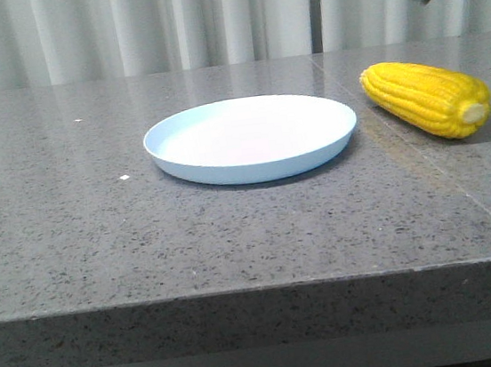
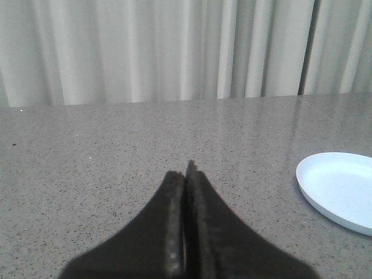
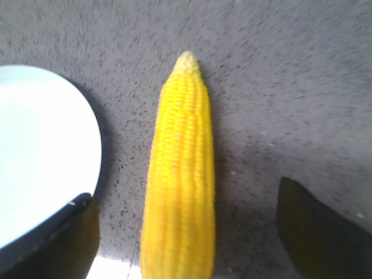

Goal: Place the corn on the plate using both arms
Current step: 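Lower the right gripper over the yellow corn cob and grasp it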

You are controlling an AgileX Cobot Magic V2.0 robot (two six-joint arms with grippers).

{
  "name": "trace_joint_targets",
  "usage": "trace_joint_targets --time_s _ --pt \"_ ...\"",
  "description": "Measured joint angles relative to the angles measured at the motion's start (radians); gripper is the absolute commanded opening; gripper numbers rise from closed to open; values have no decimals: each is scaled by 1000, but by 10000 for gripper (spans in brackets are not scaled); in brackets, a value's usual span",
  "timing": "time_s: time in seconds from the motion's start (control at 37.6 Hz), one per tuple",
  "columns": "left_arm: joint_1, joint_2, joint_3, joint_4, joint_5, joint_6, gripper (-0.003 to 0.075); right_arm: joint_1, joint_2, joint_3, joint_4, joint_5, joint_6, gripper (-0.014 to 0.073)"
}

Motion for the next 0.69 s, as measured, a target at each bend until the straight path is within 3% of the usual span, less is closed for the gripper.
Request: trace_joint_targets --time_s 0.4,0.45,0.69 --pt "0 0 0 0 0 0 -20 8 327 -179 32 114 0 631" --pt "0 0 0 0 0 0 -20 8 329 -179 32 116 0 575" --pt "0 0 0 0 0 0 -20 8 329 -183 33 131 0 160"
